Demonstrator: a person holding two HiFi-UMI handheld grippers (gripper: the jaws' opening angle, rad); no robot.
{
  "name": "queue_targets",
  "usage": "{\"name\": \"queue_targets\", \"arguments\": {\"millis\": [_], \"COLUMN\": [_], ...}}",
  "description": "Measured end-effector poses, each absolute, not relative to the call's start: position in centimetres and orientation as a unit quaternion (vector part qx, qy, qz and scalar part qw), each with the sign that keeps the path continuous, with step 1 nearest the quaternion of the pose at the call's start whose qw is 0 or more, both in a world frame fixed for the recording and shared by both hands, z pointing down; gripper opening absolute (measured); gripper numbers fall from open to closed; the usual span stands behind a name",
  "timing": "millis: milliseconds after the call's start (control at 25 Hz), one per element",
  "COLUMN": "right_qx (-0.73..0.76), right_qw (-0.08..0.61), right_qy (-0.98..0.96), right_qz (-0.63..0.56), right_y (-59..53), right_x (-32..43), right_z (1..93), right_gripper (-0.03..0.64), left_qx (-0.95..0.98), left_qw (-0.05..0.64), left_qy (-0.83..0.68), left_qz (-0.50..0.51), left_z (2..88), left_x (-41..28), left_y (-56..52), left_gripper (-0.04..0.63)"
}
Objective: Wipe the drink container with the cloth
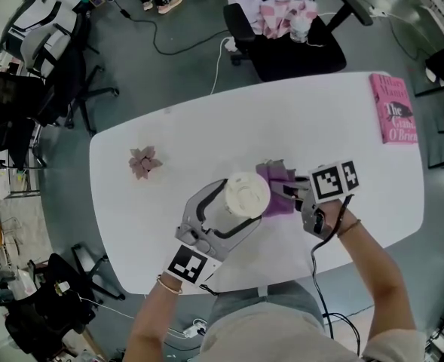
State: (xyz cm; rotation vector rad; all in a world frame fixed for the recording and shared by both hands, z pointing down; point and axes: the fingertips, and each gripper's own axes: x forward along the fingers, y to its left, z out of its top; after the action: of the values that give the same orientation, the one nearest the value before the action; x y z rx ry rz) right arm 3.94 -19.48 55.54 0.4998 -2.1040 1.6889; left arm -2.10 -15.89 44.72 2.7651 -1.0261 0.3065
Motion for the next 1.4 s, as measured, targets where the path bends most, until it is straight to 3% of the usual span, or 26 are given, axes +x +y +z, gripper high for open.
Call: {"name": "queue_targets", "arguments": {"millis": [360,520,680,800,1000,1400], "right_qx": [0.187,0.19,0.195,0.198,0.202,0.123], "right_qw": [0.228,0.238,0.257,0.27,0.272,0.298], "right_qy": [-0.748,-0.748,-0.748,-0.749,-0.749,-0.808], "right_qz": [0.594,0.59,0.58,0.572,0.57,0.493], "right_y": [-19.4,-19.4,-19.4,-19.4,-19.4,-22.1], "right_x": [3.7,3.6,3.6,3.7,3.7,6.2], "right_z": [58.3,59.1,60.0,60.5,60.6,52.9], "right_gripper": [0.069,0.069,0.069,0.069,0.069,0.069], "left_qx": [0.931,0.942,0.932,0.942,0.931,0.955], "left_qw": [0.081,0.021,0.076,0.02,0.085,0.063], "left_qy": [-0.339,-0.321,-0.338,-0.323,-0.341,-0.283], "left_qz": [0.112,0.1,0.106,0.092,0.095,0.063], "left_z": [45.0,43.9,44.8,43.6,44.9,44.1], "left_x": [-2.2,-1.8,-2.2,-1.6,-2.1,-1.8], "left_y": [-15.8,-16.2,-15.9,-16.3,-16.0,-16.0], "left_gripper": [0.385,0.385,0.385,0.384,0.383,0.383]}}
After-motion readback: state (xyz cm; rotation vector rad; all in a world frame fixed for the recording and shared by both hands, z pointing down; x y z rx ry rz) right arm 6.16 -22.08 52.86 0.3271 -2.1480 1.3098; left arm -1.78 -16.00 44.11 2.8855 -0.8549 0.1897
